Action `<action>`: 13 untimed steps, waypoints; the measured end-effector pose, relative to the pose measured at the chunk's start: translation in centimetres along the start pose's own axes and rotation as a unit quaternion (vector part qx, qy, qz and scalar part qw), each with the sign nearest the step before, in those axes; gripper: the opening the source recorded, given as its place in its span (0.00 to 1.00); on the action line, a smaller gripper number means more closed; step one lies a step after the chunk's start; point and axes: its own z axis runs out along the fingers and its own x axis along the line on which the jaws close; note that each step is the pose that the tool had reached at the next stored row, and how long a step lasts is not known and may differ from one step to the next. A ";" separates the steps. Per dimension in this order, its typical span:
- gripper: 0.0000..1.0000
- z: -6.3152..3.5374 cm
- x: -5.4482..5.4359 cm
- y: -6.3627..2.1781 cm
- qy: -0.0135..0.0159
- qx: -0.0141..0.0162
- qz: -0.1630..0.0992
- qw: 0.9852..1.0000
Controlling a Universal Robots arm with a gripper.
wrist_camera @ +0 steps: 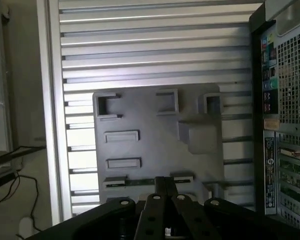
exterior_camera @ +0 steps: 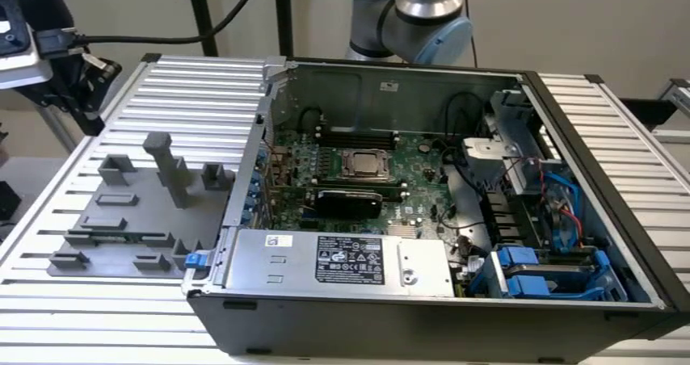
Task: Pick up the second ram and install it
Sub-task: 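Reach for the second ram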
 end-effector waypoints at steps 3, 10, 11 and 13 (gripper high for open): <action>0.00 0.19 0.3 -0.59 0.002 0.000 0.000 1.000; 0.00 0.63 0.8 -1.97 0.006 0.001 0.000 1.000; 0.00 0.70 0.8 -2.14 0.007 0.000 0.000 1.000; 0.00 0.84 0.9 -2.45 0.008 0.001 0.000 1.000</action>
